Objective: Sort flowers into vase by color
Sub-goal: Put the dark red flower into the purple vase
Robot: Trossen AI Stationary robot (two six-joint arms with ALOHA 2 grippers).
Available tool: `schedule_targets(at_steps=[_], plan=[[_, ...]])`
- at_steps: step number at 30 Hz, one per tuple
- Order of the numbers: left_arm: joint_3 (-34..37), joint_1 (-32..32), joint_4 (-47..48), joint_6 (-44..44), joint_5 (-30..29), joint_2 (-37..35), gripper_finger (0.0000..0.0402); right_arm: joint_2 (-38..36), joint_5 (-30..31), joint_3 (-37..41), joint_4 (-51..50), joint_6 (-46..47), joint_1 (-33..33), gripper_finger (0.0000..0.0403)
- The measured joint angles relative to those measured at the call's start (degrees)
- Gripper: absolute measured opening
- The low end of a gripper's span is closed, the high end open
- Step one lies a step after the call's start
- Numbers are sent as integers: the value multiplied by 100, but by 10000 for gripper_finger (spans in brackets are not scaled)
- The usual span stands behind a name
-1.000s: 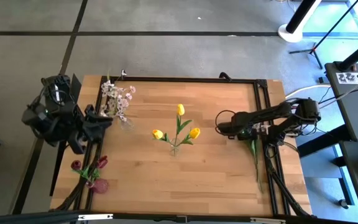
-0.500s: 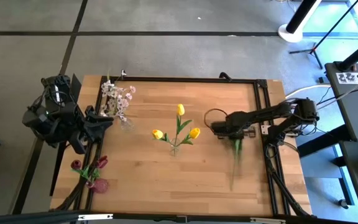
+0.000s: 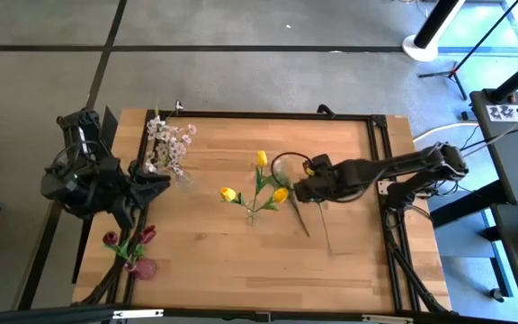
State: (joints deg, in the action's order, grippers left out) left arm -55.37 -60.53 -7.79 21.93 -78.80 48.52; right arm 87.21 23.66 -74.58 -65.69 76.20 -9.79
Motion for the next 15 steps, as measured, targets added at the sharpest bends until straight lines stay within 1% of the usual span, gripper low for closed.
schedule_targets(at_steps=[3, 5, 10, 12, 13, 15], plan=[[0, 0, -1, 135, 21, 135, 115, -104, 319, -381, -498, 89, -307, 5], [0, 2, 16, 320, 117, 249, 129, -183, 408, -744, -640, 11, -539, 7], [2, 2, -69, 163, 539, 669, 162, -291, 518, -2031, -683, -553, -1225, 5], [2, 33, -282, 18, 949, 829, 174, -292, 611, -2587, -519, -876, -1493, 4], [2, 81, -458, -20, 1154, 916, 179, -292, 684, -2847, -285, -1056, -1630, 5], [-7, 205, -784, -43, 1489, 1176, 188, -292, 843, -3202, 570, -1655, -1879, 6]])
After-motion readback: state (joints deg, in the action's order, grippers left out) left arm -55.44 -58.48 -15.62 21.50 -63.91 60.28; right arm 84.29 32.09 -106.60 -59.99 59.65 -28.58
